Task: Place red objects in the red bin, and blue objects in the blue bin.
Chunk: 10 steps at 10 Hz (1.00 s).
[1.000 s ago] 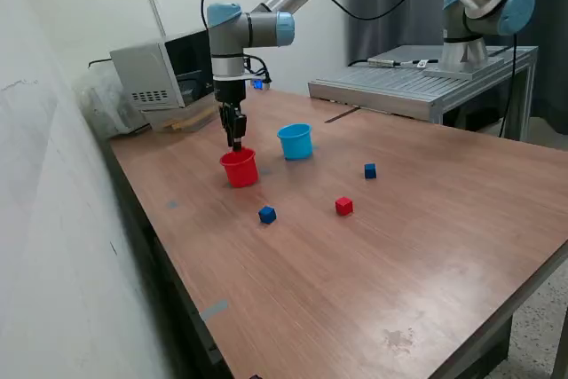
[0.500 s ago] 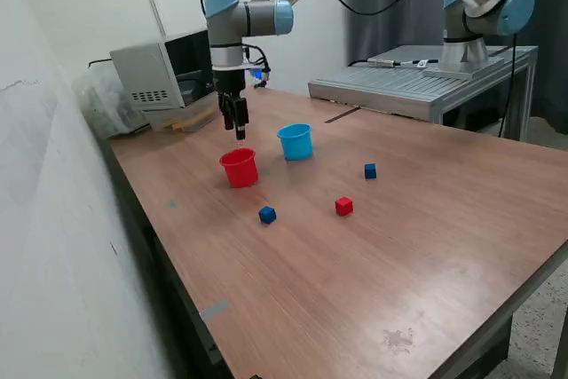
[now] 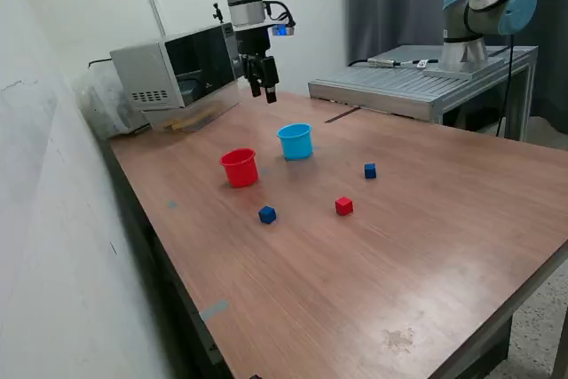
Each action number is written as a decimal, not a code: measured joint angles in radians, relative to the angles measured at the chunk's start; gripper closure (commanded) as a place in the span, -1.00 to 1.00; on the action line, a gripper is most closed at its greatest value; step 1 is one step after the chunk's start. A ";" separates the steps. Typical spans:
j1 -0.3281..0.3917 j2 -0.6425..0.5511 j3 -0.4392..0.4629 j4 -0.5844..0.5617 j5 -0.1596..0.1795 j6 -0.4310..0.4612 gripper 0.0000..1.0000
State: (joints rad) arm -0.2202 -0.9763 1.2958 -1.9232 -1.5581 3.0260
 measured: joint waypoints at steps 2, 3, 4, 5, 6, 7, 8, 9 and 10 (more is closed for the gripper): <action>0.034 -0.054 0.089 0.052 0.001 0.003 -1.00; 0.052 -0.073 0.131 0.067 0.003 0.008 -1.00; 0.072 -0.085 0.174 0.073 0.012 0.030 -1.00; 0.096 -0.093 0.216 0.074 0.024 0.053 -1.00; 0.126 -0.100 0.253 0.070 0.031 0.065 -1.00; 0.158 -0.105 0.285 0.051 0.035 0.064 -1.00; 0.187 -0.108 0.311 0.021 0.037 0.046 -1.00; 0.207 -0.109 0.331 -0.017 0.038 0.010 -1.00; 0.220 -0.107 0.342 -0.051 0.039 -0.052 -1.00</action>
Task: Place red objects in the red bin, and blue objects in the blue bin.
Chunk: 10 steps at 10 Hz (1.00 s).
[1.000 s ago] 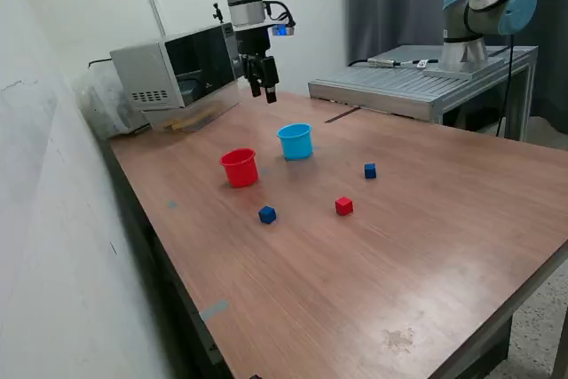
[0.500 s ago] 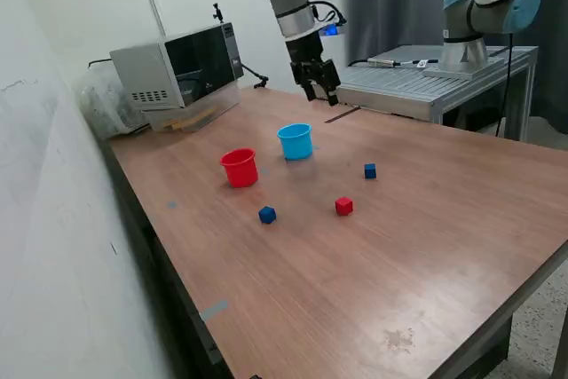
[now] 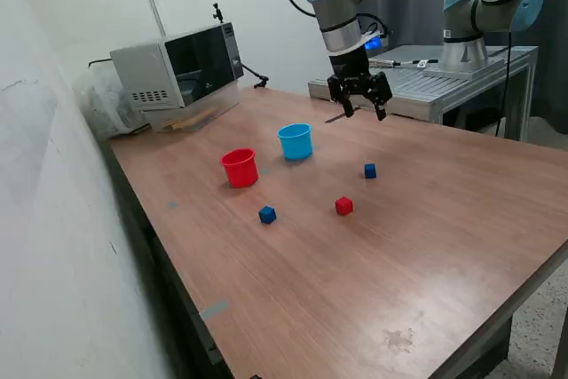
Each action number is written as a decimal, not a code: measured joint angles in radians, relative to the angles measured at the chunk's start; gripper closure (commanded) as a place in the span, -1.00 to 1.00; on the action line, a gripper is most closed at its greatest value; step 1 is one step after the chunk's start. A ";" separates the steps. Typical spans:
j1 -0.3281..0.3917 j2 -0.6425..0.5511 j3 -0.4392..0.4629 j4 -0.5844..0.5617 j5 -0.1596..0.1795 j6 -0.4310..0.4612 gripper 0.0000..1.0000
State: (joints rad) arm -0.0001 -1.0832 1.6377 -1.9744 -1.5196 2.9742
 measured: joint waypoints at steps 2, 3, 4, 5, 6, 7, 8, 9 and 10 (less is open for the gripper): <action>0.011 0.016 0.006 -0.045 0.000 -0.162 -1.00; 0.012 0.034 0.006 -0.069 0.000 -0.234 -1.00; 0.012 0.057 0.005 -0.091 0.000 -0.290 -1.00; 0.014 0.079 0.005 -0.114 -0.001 -0.332 -1.00; 0.021 0.098 0.006 -0.136 -0.001 -0.368 -1.00; 0.031 0.113 0.006 -0.155 -0.002 -0.399 -1.00; 0.039 0.125 0.006 -0.168 -0.003 -0.421 -1.00; 0.044 0.137 0.006 -0.177 -0.003 -0.436 -1.00; 0.046 0.154 0.006 -0.187 -0.003 -0.451 -1.00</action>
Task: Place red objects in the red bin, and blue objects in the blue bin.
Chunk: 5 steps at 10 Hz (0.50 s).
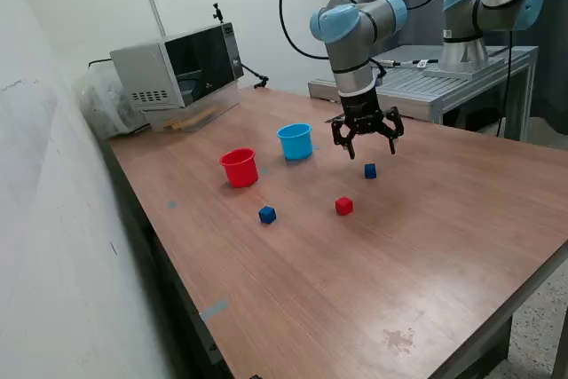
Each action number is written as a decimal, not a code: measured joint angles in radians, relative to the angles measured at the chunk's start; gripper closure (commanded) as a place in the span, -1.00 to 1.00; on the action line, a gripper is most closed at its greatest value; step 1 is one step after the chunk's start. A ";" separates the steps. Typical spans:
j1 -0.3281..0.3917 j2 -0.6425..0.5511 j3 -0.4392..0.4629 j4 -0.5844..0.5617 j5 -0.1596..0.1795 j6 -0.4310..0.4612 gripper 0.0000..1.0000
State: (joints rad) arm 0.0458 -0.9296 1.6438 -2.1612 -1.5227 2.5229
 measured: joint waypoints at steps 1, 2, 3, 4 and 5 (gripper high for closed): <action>0.001 0.022 -0.001 -0.013 -0.002 -0.012 -1.00; 0.001 0.044 -0.005 -0.025 -0.004 -0.019 -1.00; 0.001 0.060 -0.012 -0.031 -0.005 -0.023 -1.00; 0.001 0.070 -0.019 -0.035 -0.007 -0.024 -1.00; -0.001 0.074 -0.025 -0.037 -0.008 -0.025 -1.00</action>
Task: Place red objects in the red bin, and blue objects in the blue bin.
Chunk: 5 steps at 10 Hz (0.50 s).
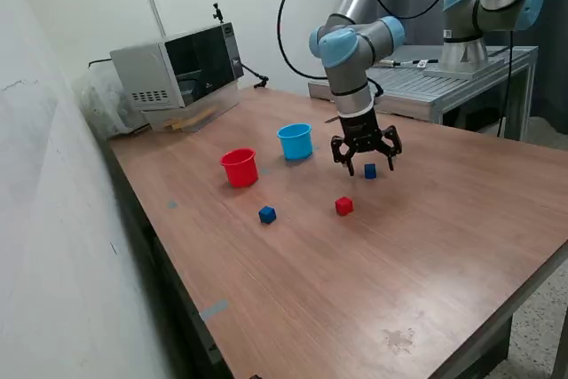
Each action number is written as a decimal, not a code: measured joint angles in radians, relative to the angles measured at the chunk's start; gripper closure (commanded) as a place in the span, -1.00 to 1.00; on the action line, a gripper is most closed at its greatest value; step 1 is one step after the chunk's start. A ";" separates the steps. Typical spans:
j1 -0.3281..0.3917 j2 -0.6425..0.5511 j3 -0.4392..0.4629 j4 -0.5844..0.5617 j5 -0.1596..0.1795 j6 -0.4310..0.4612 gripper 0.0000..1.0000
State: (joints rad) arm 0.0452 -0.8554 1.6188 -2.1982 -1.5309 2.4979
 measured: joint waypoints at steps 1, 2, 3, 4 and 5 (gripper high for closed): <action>-0.003 0.003 -0.004 -0.001 -0.002 0.000 -1.00; -0.006 0.004 -0.006 -0.001 -0.009 -0.001 -1.00; -0.010 0.004 -0.006 -0.001 -0.016 -0.001 -1.00; -0.012 0.004 -0.006 -0.001 -0.020 -0.001 1.00; -0.014 0.004 -0.006 -0.001 -0.023 -0.001 1.00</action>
State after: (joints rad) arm 0.0311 -0.8513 1.6127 -2.1997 -1.5538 2.4973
